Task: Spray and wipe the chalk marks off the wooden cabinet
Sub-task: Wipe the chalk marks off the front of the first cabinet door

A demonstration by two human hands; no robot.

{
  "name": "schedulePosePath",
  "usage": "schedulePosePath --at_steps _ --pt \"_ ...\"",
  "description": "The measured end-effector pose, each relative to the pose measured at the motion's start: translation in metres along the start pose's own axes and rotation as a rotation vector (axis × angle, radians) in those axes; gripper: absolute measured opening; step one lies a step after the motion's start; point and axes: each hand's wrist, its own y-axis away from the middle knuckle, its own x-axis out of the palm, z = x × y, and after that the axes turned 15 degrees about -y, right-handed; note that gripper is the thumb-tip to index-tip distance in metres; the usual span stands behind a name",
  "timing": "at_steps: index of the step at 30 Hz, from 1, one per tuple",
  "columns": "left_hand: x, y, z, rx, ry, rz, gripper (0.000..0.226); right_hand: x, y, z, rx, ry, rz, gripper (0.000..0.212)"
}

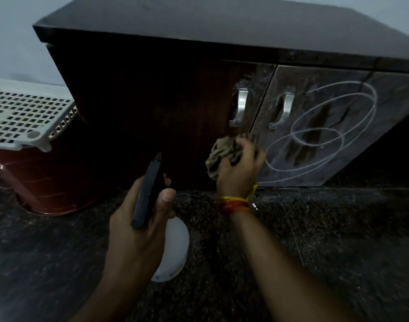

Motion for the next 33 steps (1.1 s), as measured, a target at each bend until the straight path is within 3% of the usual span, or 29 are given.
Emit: schedulePosePath --at_steps 5,10,17,25,29,33 --pt "-0.001 0.004 0.002 0.012 0.006 0.014 0.083 -0.004 -0.018 0.034 -0.136 -0.039 -0.081 0.057" --pt "-0.003 0.006 -0.001 -0.013 0.034 0.028 0.074 -0.013 -0.012 0.021 -0.233 0.075 0.046 0.043" --pt "0.006 0.007 -0.007 -0.016 0.060 0.053 0.059 -0.016 -0.049 0.059 -0.389 0.117 -0.014 0.042" --pt "0.015 0.004 -0.012 -0.034 0.099 0.095 0.073 -0.023 -0.038 0.039 -0.394 0.246 0.132 0.037" --pt "0.017 0.006 -0.013 -0.039 0.056 0.102 0.055 -0.023 -0.049 0.061 -0.379 0.188 0.112 0.040" --pt "0.017 0.004 -0.011 -0.010 0.058 0.080 0.053 -0.019 -0.060 0.078 -0.457 0.190 0.065 0.039"
